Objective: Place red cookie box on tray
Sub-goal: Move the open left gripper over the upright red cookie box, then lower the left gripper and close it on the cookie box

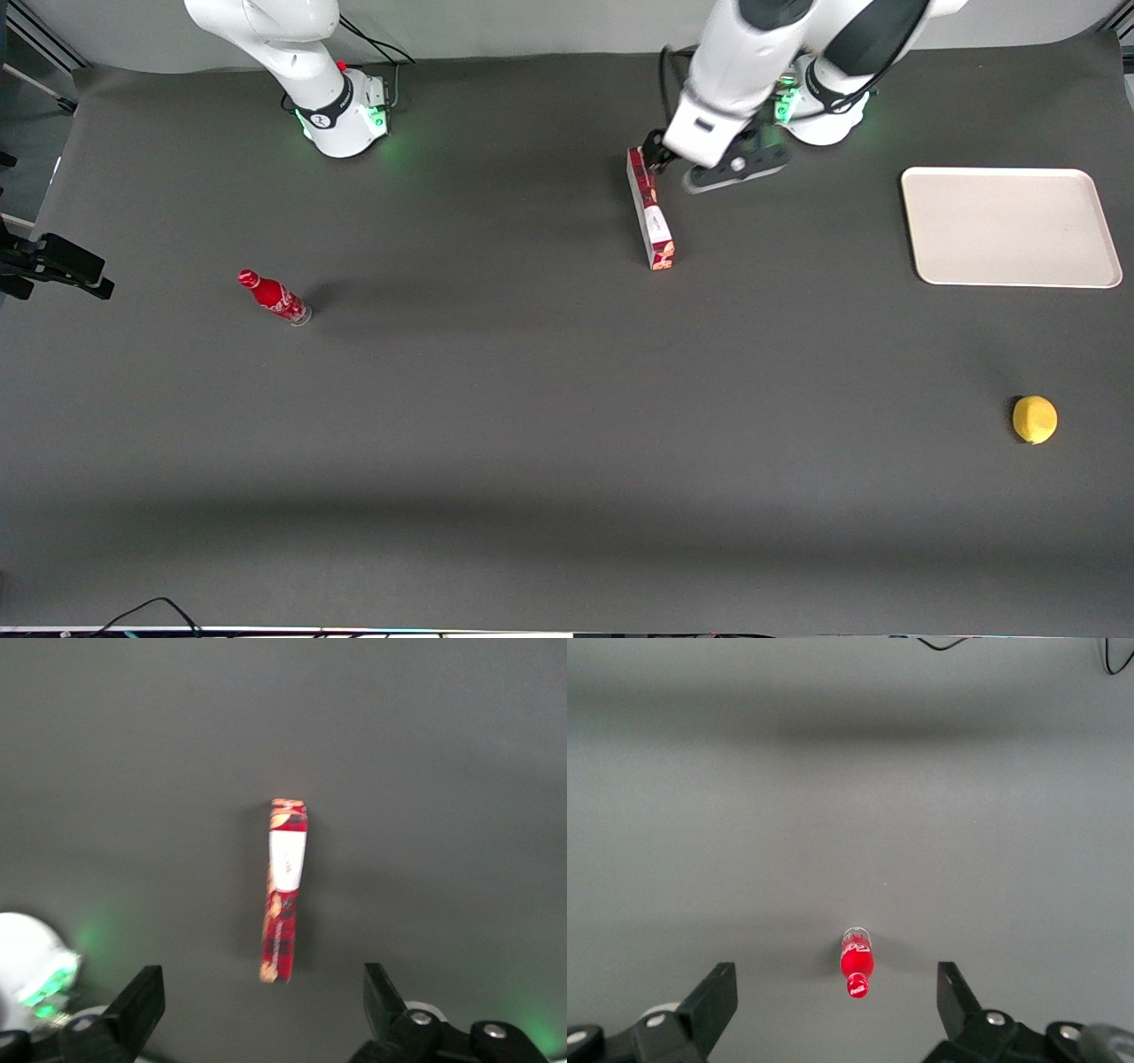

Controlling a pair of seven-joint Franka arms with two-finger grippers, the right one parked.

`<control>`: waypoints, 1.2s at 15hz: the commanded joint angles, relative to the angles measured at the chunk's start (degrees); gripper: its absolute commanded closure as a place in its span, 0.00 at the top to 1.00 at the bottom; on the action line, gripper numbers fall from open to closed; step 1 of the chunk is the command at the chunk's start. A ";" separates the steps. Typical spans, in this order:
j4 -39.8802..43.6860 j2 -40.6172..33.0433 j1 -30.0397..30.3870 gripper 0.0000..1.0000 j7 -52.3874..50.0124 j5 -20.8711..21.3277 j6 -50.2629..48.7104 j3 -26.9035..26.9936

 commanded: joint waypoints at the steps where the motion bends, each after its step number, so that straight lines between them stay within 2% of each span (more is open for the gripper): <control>1: -11.89 -1.02 -1.23 1.00 -1.44 -0.83 14.24 -3.11; 5: -15.68 4.86 -2.90 1.00 -0.92 0.49 23.04 -3.64; 8: -21.47 7.59 -3.69 1.00 -1.00 2.07 32.36 -4.44; 12: -23.24 11.89 -4.66 1.00 -1.53 4.88 35.18 -4.52; 18: -25.79 15.85 -8.43 1.00 -4.34 4.97 39.76 -4.44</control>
